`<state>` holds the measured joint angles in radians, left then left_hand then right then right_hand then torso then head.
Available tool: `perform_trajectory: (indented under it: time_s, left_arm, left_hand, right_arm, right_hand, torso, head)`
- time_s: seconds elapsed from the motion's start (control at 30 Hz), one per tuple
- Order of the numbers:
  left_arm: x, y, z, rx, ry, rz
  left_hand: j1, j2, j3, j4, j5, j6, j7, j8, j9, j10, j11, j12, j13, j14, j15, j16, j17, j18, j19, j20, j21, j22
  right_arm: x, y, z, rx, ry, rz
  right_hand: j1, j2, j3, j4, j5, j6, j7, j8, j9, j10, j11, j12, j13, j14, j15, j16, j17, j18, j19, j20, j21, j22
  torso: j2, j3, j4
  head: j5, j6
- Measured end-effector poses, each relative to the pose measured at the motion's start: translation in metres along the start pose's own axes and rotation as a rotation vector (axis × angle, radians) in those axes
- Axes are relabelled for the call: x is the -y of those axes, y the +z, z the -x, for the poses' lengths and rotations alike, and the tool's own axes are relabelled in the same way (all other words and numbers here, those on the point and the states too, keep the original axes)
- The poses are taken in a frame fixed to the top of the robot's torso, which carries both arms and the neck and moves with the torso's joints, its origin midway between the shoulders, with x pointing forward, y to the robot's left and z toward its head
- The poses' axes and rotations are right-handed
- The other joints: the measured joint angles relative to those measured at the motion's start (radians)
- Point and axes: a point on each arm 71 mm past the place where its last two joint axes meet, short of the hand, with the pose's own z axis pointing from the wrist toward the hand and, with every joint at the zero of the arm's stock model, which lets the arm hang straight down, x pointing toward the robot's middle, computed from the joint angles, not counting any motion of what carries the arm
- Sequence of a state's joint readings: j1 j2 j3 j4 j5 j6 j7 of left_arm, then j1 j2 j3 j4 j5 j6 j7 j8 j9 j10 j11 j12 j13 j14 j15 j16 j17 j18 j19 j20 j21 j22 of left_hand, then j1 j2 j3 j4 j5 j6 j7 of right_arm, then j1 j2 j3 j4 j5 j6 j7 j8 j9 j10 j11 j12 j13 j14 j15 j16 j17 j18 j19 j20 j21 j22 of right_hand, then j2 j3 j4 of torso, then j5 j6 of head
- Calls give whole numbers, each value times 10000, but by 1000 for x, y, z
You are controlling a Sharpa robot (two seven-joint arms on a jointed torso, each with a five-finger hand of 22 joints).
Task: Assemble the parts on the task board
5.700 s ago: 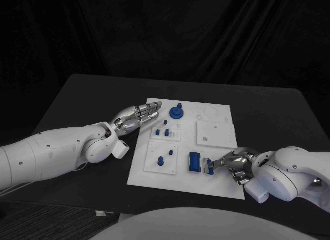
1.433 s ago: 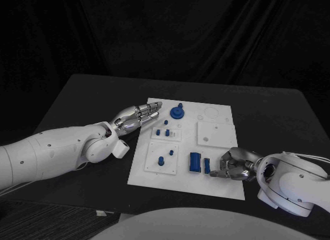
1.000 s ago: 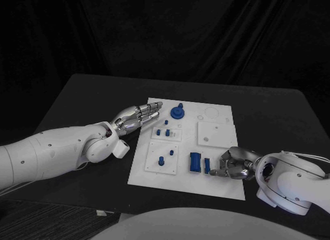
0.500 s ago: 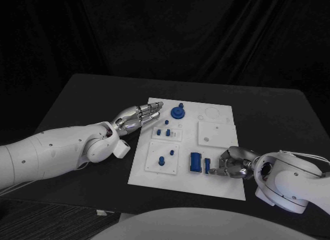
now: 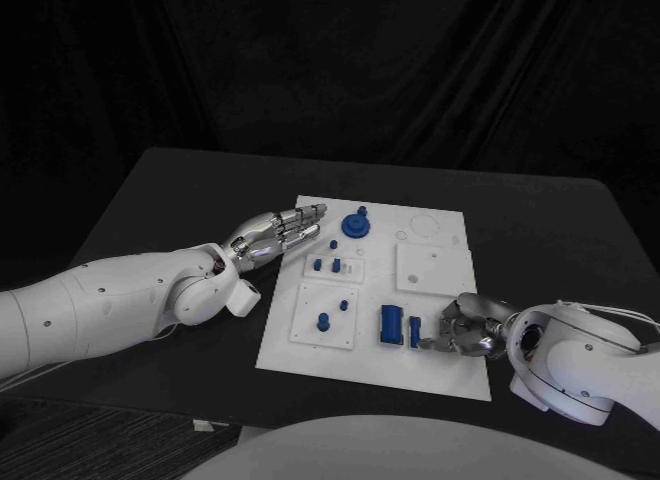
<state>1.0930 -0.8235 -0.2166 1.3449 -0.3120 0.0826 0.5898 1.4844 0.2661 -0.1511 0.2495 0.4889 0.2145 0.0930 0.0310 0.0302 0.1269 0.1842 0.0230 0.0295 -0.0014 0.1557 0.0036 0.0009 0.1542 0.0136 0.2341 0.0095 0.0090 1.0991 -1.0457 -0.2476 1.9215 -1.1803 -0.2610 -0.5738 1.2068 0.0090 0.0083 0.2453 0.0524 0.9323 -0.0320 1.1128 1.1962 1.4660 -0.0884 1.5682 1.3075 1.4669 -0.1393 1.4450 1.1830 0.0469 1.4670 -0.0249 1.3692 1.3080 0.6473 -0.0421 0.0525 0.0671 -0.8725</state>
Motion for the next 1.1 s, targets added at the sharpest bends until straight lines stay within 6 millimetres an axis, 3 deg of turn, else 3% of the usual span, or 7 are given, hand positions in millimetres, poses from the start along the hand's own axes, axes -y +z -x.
perform_trajectory:
  time_s: [0.27, 0.5, 0.7, 0.83, 0.93, 1.03, 1.1]
  left_arm:
    - [1, -2, 0, 38, 7, -95]
    - [8, -13, 6, 503, 257, -492]
    - [26, -11, 15, 913, 727, -954]
    - [31, -9, 17, 1144, 946, -1096]
    - [33, -7, 17, 1299, 1100, -1177]
    - [33, -1, 17, 1383, 1214, -1225]
    - [33, 2, 16, 1388, 1246, -1245]
  left_hand:
    - [75, -74, 110, -111, 167, 129, -14, 0, 14, -35, -183, 0, 0, 21, -122, 0, 1, 1, 10, -9, 0, 0]
    - [-14, -200, -72, 71, 232, 523, 86, 95, 54, -331, -836, 0, -68, 18, -665, 0, 4, 167, -37, -327, 0, -11]
    - [-73, -259, -311, 347, 135, 753, 142, 95, 63, -470, -974, -50, -114, 18, -772, 0, 5, 165, -87, -457, 0, -41]
    - [-469, -192, -605, 453, -225, 887, -187, 95, 63, -1033, -1410, -163, -234, 8, -1338, 0, 6, 165, -129, -929, -62, -72]
    - [-584, -155, -736, 429, -405, 784, -399, 95, 63, -1131, -1668, -164, -245, 17, -1557, 0, 7, 166, -144, -1148, -62, -78]
    - [-668, -71, -805, 444, -542, 697, -485, 95, 54, -1163, -1700, -164, -254, 17, -1557, 0, 8, 165, -144, -1148, -62, -81]
    - [-676, -62, -805, 444, -563, 697, -486, 95, 46, -1163, -1700, -164, -259, 17, -1557, 0, 8, 165, -144, -1148, -62, -81]
  right_arm:
    - [8, -3, 3, 316, 225, -58]
    - [26, -13, 17, 1427, 872, -7]
    - [33, -21, 50, 3110, 1557, 719]
    - [37, -21, 71, 4170, 2127, 1507]
    - [38, -18, 82, 4817, 2568, 2171]
    - [38, -14, 88, 5336, 3016, 2840]
    - [39, -13, 90, 5578, 3290, 3153]
  right_hand:
    - [-519, -52, -527, 379, 0, -119, -3, -273, -150, -28, -27, 0, 5, 0, 0, 43, 85, 1, 0, 0, 0, -1]
    - [-3570, 1094, -2030, 489, 327, -414, 15, -1086, -535, -28, -27, 0, 4, 0, 1, 72, 89, 1, 0, 0, -61, -2]
    - [-4124, 2153, -3203, 429, 77, -944, 234, -3107, -2050, 1, 118, -380, 3, -10, 72, -776, -1597, 274, -345, 107, -1742, -3]
    - [-3724, 2731, -3771, 436, 77, -143, 348, -4249, -3253, -92, 274, -1647, 3, -201, 274, -2006, -3168, 477, -901, 258, -3557, -3]
    - [-3509, 2808, -3850, 483, 77, 86, 400, -4627, -3640, -487, 313, -2349, -141, -383, 317, -2720, -3963, 643, -1151, 314, -4510, -4]
    - [-3510, 2806, -3973, 442, 38, 86, 694, -5453, -4508, -2210, 653, -5504, -3027, -1331, 614, -5778, -7008, 1203, -2375, 638, -8564, -1220]
    - [-3510, 2806, -4030, 451, 38, -33, 856, -5785, -4886, -3140, 818, -7346, -4692, -1604, 840, -6990, -7607, 1256, -2642, 818, -9783, -1898]
  torso:
    - [-47, -2, -9]
    - [-278, 2, -39]
    - [-592, 31, -105]
    - [-805, 64, -178]
    - [-955, 97, -240]
    - [-1072, 134, -302]
    - [-1138, 156, -334]
  head:
    - [26, 0]
    - [69, 0]
    - [98, 0]
    - [92, 0]
    - [77, 0]
    - [37, 0]
    - [5, 0]
